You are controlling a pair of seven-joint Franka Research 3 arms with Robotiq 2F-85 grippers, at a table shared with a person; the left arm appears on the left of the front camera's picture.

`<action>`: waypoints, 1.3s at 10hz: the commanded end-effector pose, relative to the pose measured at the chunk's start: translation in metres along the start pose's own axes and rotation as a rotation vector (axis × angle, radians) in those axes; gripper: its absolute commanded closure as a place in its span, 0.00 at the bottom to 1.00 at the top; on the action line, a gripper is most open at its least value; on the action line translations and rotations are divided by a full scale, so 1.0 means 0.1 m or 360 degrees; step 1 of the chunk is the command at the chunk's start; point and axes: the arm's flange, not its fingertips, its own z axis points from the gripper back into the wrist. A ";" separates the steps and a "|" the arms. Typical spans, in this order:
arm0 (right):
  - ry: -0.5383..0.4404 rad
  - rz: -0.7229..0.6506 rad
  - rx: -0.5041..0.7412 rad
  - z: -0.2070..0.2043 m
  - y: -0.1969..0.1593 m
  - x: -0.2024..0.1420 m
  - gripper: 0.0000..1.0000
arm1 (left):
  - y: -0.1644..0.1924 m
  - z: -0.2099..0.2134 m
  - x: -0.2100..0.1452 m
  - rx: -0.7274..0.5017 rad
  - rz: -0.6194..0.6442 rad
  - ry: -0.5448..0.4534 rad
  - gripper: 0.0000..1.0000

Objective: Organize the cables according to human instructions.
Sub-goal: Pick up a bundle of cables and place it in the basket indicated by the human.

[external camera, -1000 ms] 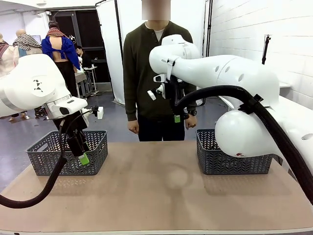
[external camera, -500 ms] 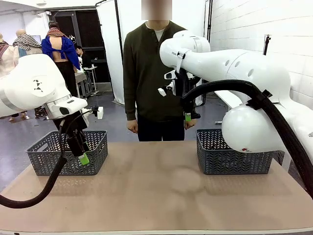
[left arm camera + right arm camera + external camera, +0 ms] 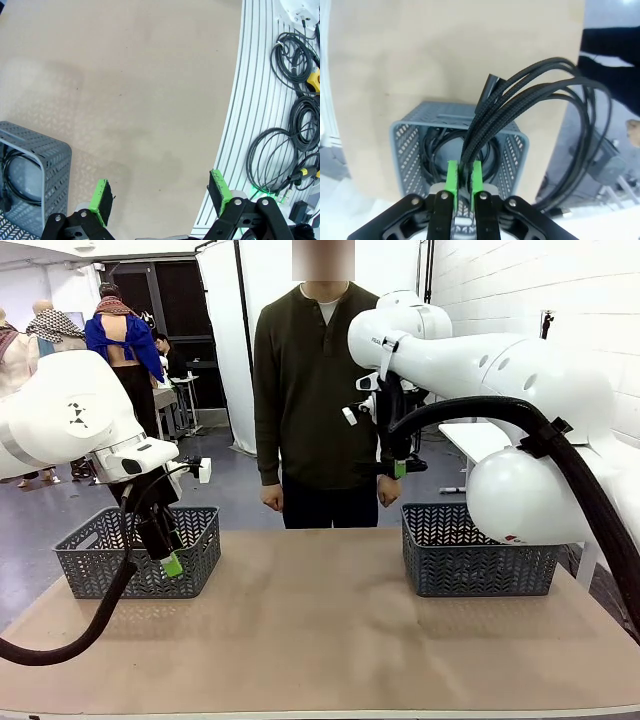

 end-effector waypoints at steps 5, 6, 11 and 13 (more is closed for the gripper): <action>-0.0033 -0.0139 0.0050 -0.75 1.13 -0.68 1.00 | 0.00 0.00 0.00 0.0014 0.0003 -0.0008 0.00; -0.0023 -0.0110 0.0075 -0.76 1.18 -0.73 1.00 | 0.00 0.00 0.00 0.0014 0.0003 -0.0008 0.00; 0.0001 -0.0148 0.0027 -0.74 1.34 -0.88 1.00 | 0.00 0.00 0.00 0.0014 0.0003 -0.0008 0.00; -0.0004 -0.0231 -0.0094 -0.80 1.33 -0.94 1.00 | 0.00 0.00 0.00 0.0014 0.0003 -0.0008 0.00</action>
